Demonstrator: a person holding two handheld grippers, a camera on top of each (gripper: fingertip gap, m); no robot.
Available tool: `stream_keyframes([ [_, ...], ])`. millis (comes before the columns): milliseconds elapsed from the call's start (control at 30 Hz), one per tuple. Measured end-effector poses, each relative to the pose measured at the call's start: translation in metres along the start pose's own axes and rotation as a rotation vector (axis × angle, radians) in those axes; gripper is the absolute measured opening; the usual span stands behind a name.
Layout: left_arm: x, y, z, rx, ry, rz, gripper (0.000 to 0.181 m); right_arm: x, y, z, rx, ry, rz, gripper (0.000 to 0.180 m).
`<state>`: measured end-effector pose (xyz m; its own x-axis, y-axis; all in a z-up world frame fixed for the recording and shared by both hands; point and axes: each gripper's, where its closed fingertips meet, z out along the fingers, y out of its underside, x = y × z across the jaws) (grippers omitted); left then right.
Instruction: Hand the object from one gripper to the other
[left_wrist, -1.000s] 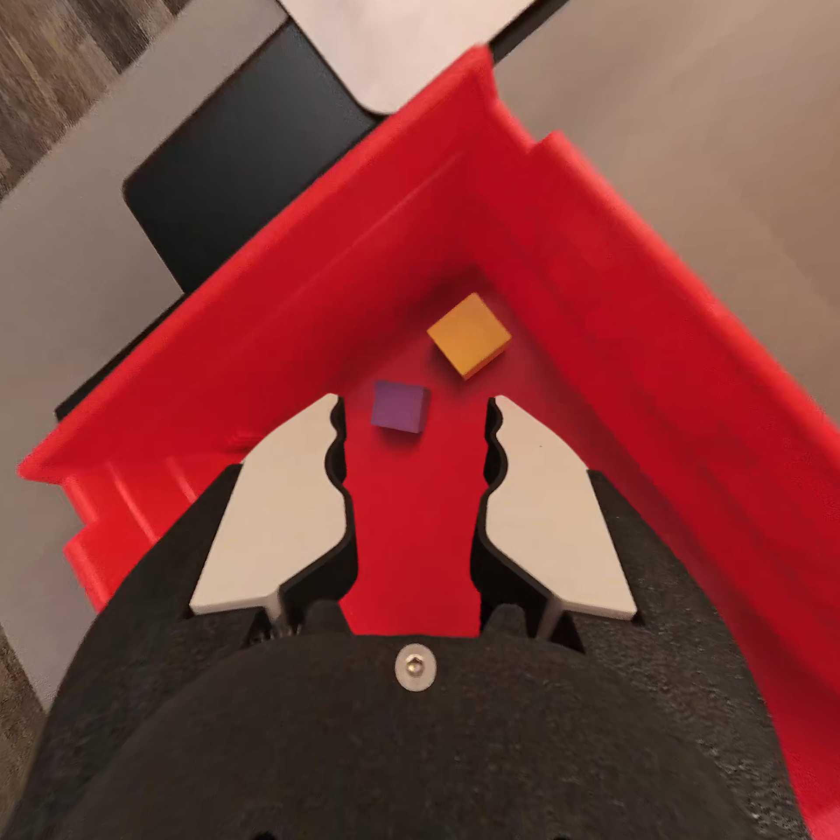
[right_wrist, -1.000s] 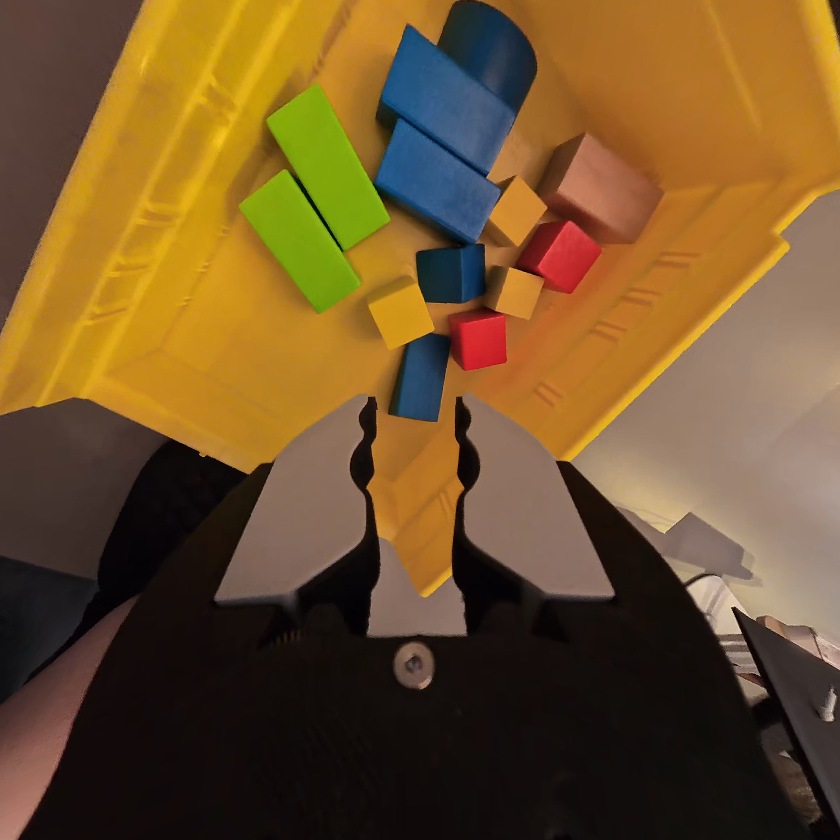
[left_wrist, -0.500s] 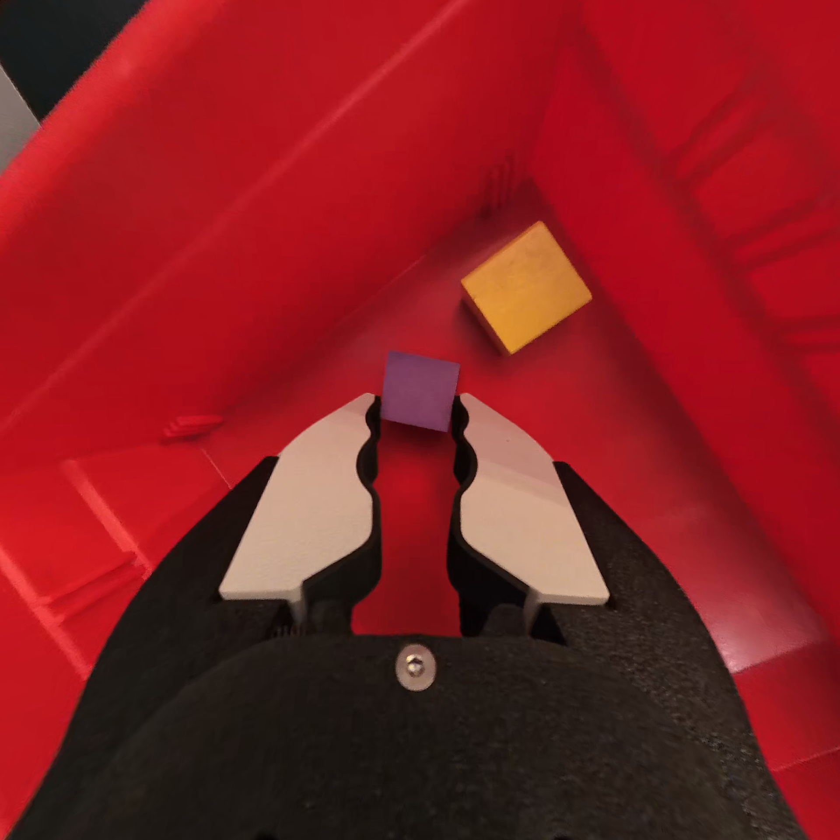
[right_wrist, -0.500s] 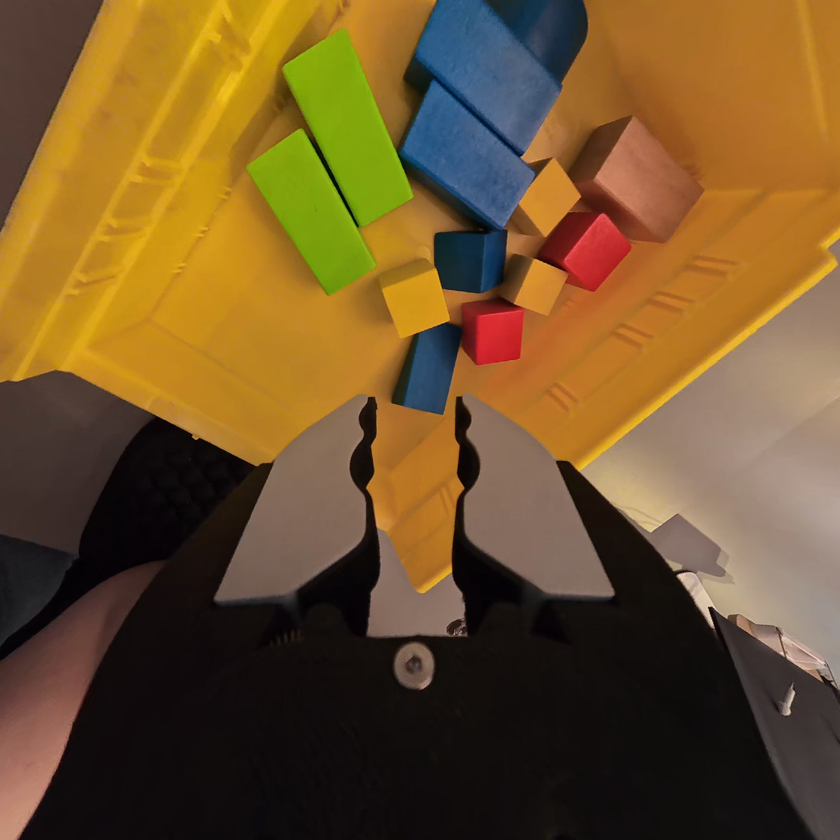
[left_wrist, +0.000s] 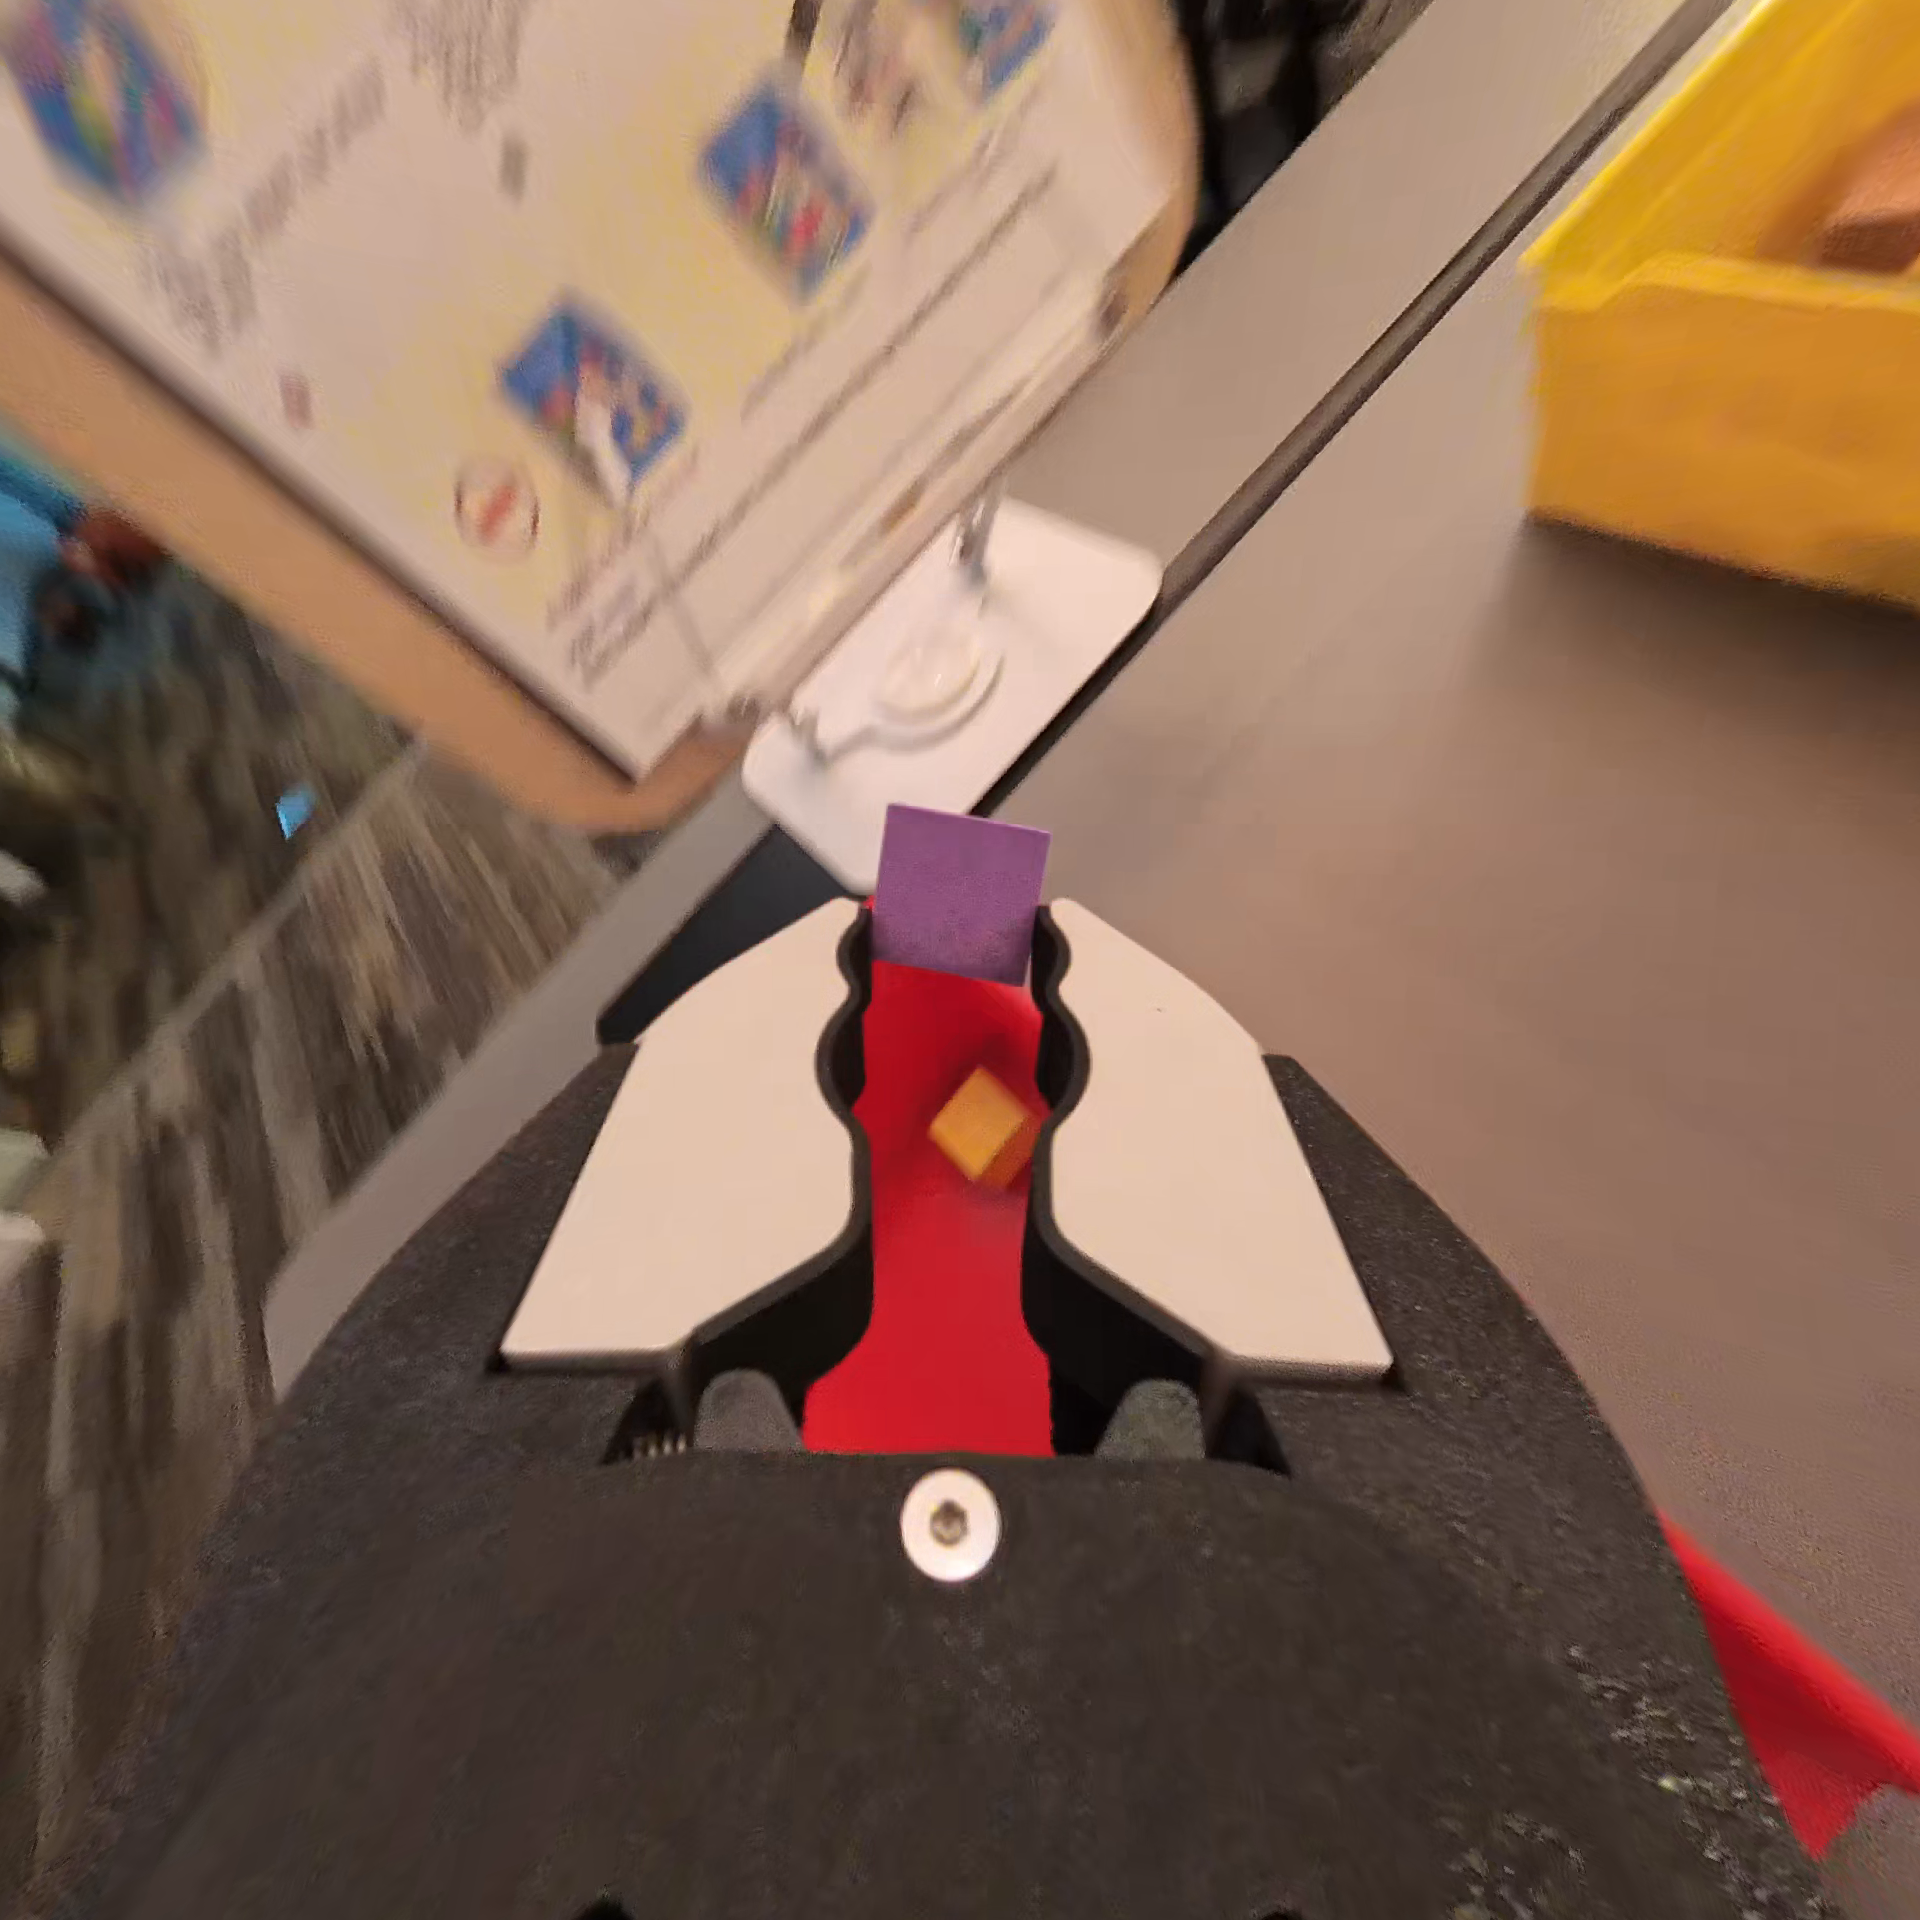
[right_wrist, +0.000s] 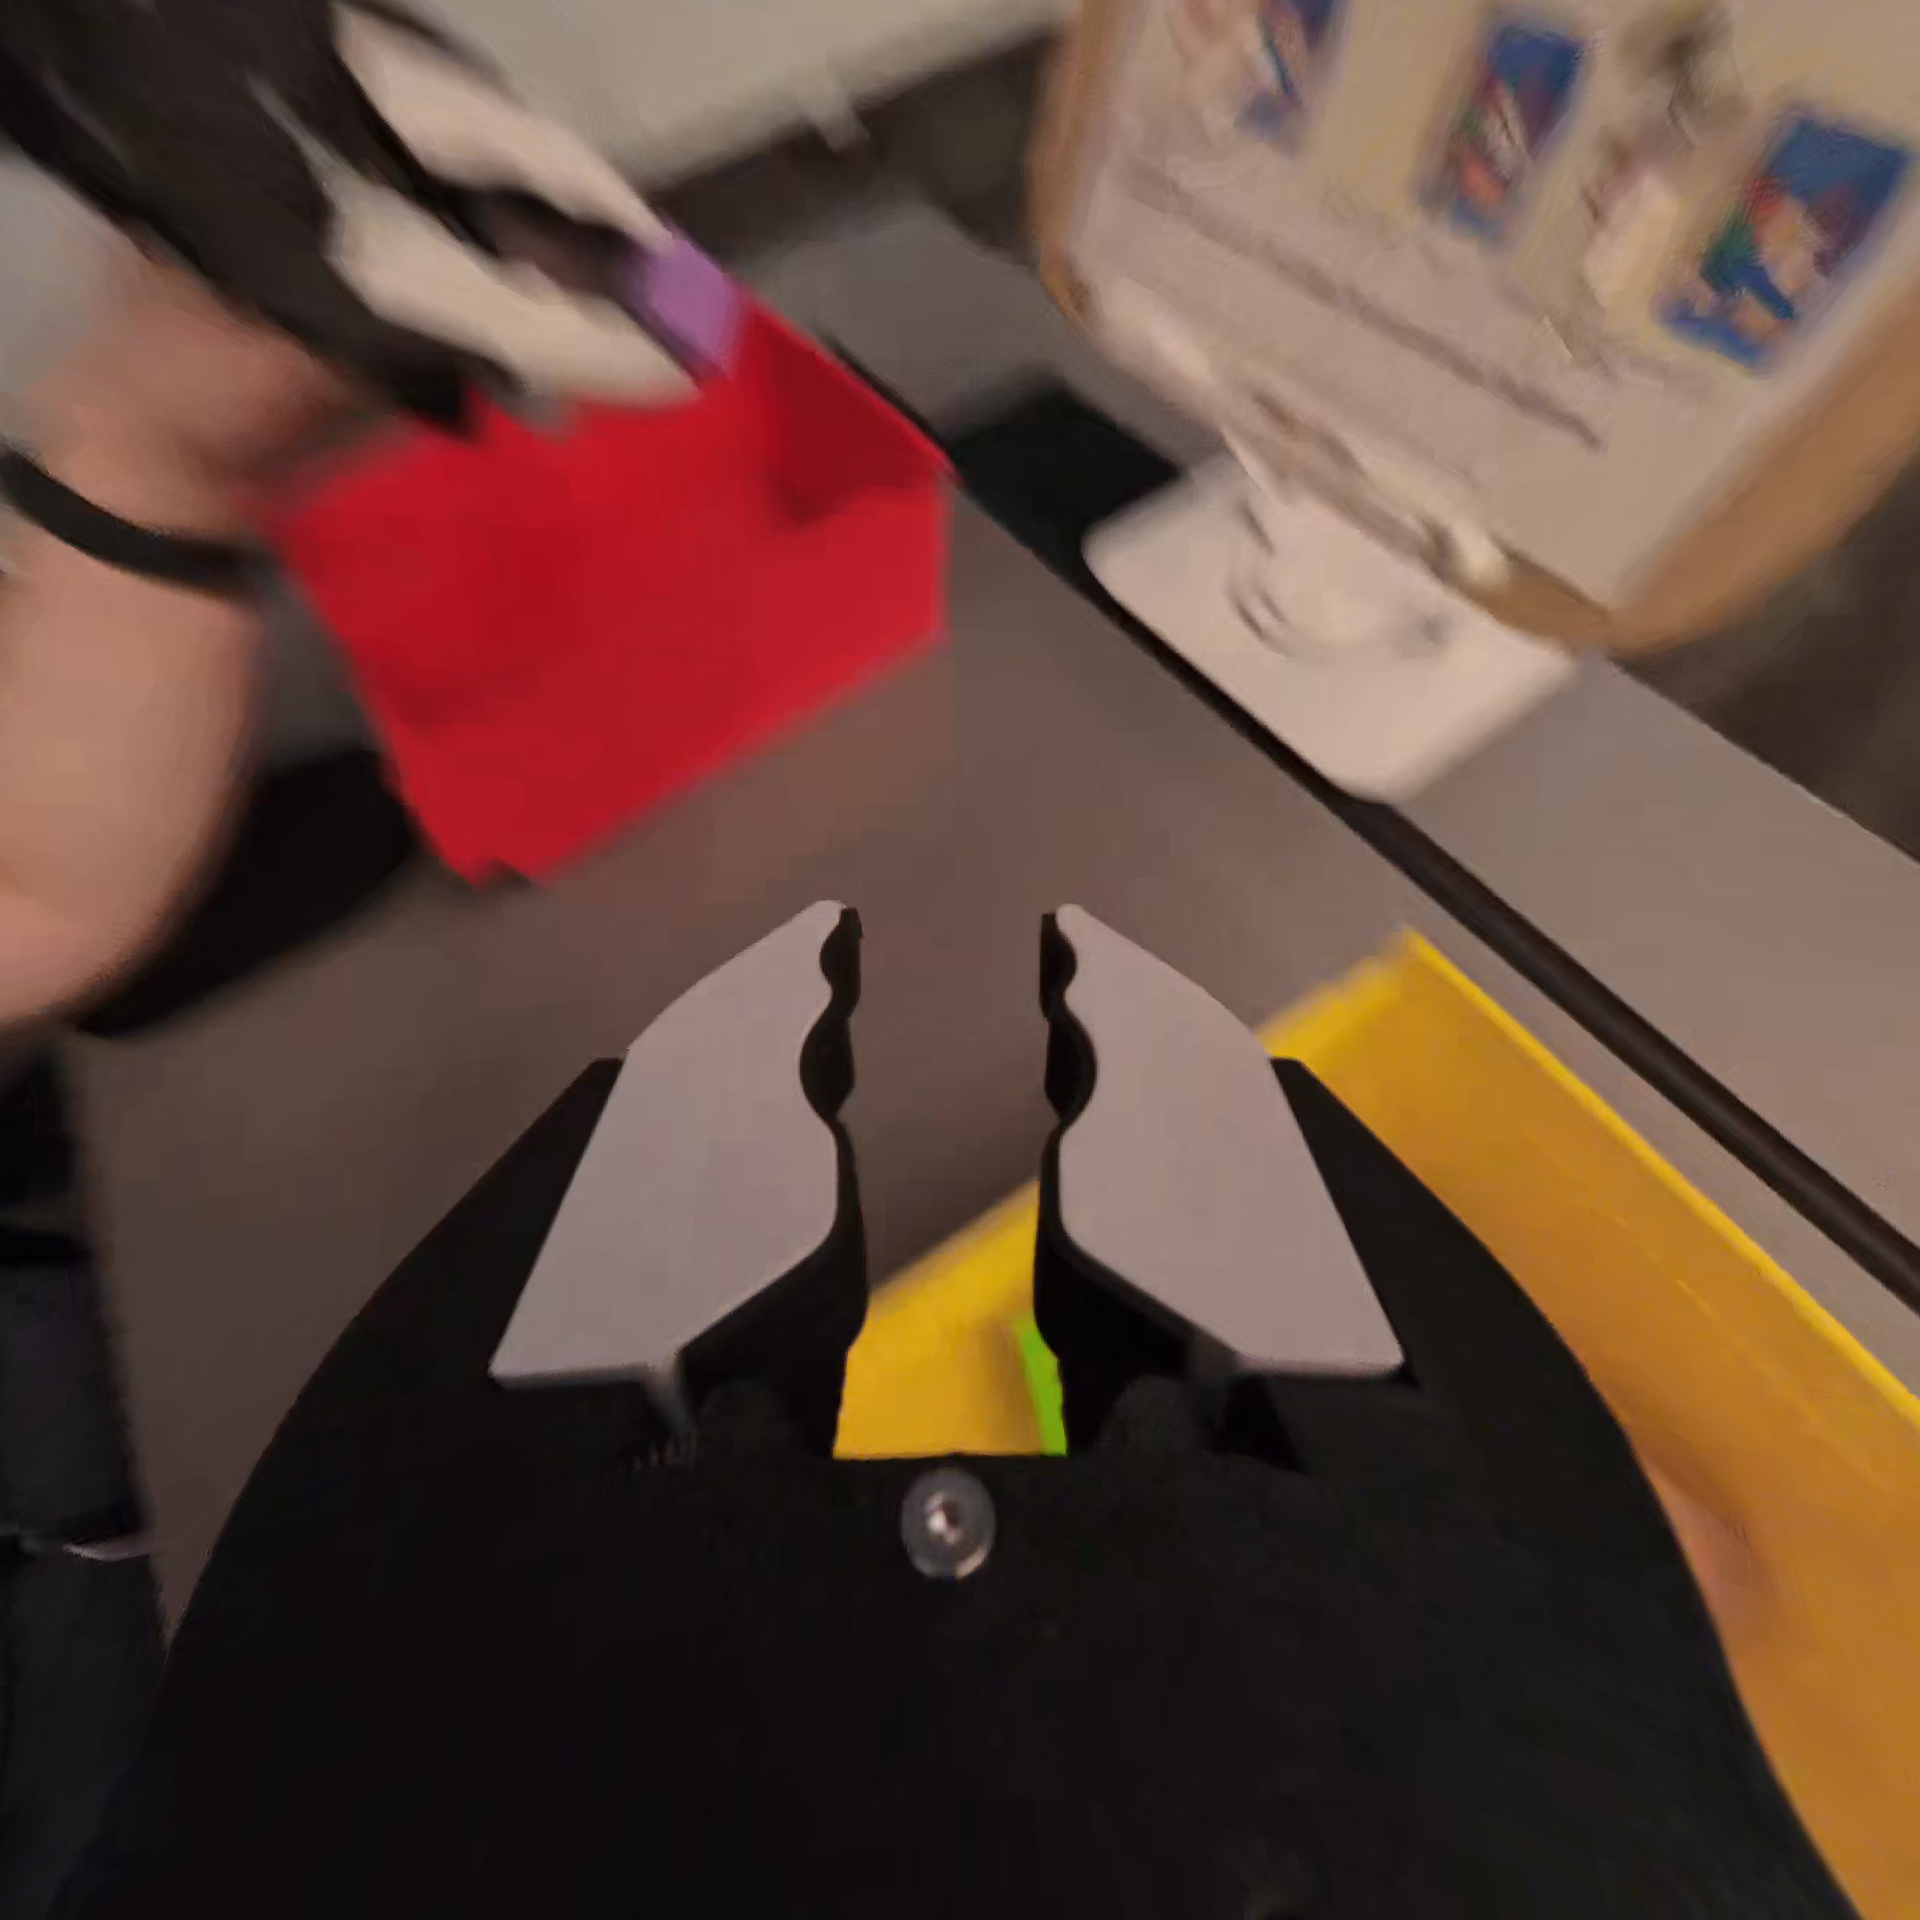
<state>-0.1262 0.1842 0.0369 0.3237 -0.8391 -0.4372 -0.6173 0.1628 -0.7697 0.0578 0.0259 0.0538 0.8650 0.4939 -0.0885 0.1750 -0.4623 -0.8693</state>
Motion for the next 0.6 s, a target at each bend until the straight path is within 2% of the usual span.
stream_keyframes([
  [67, 0.030, -0.033, -0.006, 0.084, 0.015, 0.091, 0.029, -0.031, -0.028, 0.009, 0.181, -0.203, 0.077, 0.035],
  [133, 0.058, -0.052, -0.006, 0.107, 0.010, 0.177, 0.029, -0.049, -0.037, 0.018, 0.249, -0.347, 0.154, 0.037],
  [200, 0.085, -0.065, -0.006, 0.128, 0.026, 0.257, 0.029, -0.046, -0.035, 0.032, 0.250, -0.351, 0.235, 0.048],
  [267, 0.108, -0.071, -0.004, 0.126, 0.049, 0.308, 0.029, -0.043, -0.032, 0.042, 0.248, -0.357, 0.277, 0.052],
  [400, 0.133, -0.077, -0.002, 0.127, 0.067, 0.364, 0.028, -0.054, -0.033, 0.051, 0.254, -0.444, 0.347, 0.050],
  [600, 0.144, -0.079, 0.001, 0.113, 0.059, 0.398, 0.028, -0.060, -0.019, 0.067, 0.149, -0.439, 0.357, 0.046],
])
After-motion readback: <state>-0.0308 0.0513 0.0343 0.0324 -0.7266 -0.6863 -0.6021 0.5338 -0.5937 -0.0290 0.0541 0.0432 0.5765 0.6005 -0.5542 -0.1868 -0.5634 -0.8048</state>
